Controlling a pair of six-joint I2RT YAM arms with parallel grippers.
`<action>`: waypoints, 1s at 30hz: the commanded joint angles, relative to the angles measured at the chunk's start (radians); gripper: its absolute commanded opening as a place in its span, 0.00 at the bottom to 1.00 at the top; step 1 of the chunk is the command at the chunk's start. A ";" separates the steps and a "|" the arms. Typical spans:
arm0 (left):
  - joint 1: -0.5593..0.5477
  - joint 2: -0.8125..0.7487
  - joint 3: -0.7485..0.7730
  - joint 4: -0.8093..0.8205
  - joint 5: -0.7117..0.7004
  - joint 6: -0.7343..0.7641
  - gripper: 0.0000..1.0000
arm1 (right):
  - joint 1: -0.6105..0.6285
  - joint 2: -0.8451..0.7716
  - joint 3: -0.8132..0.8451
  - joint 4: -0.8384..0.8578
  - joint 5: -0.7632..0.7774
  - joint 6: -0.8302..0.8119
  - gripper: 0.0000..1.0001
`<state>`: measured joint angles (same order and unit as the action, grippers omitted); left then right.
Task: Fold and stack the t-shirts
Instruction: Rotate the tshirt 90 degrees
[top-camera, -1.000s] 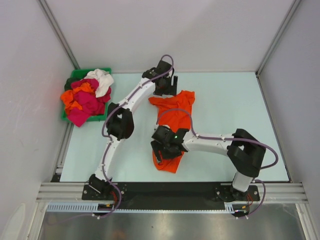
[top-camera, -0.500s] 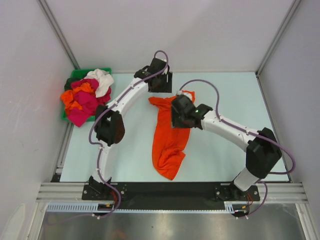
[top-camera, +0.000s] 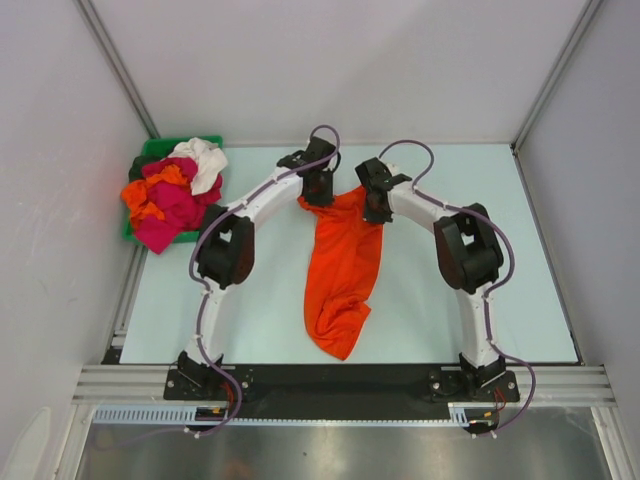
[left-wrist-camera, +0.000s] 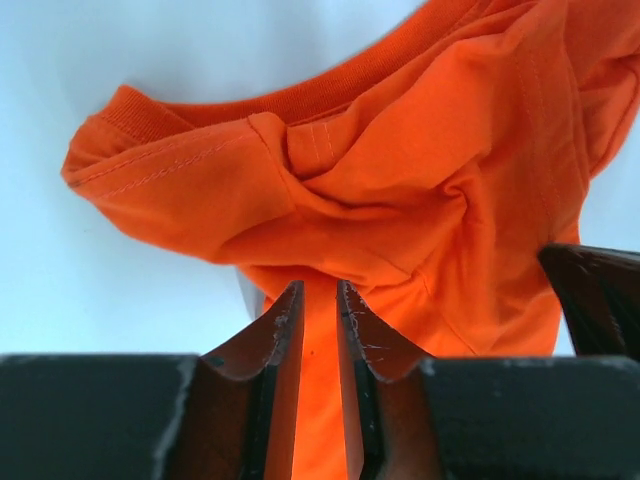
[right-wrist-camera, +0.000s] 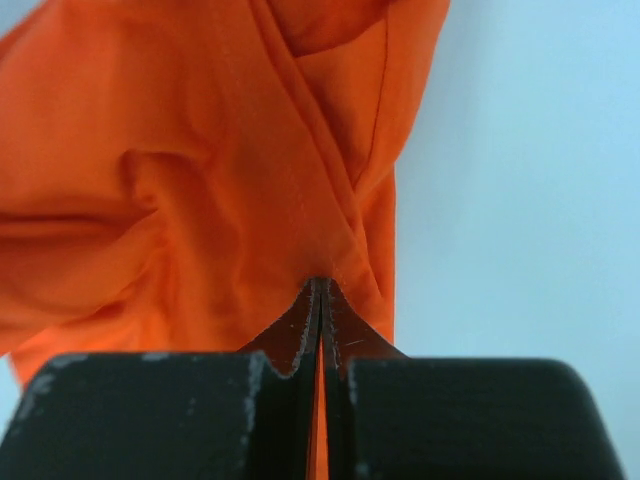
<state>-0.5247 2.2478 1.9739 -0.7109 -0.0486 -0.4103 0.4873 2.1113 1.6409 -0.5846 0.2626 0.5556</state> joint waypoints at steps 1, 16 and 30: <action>-0.004 0.050 0.052 0.021 0.013 -0.021 0.24 | -0.010 0.062 0.077 -0.001 0.000 -0.013 0.00; 0.012 0.292 0.324 -0.097 0.088 -0.030 0.28 | -0.076 0.335 0.375 -0.144 -0.040 -0.022 0.00; 0.118 0.401 0.502 -0.056 0.177 -0.050 0.37 | -0.171 0.584 0.792 -0.236 -0.134 -0.028 0.01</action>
<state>-0.4370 2.6217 2.4229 -0.7910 0.0978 -0.4469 0.3611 2.5801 2.3615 -0.8284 0.1238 0.5446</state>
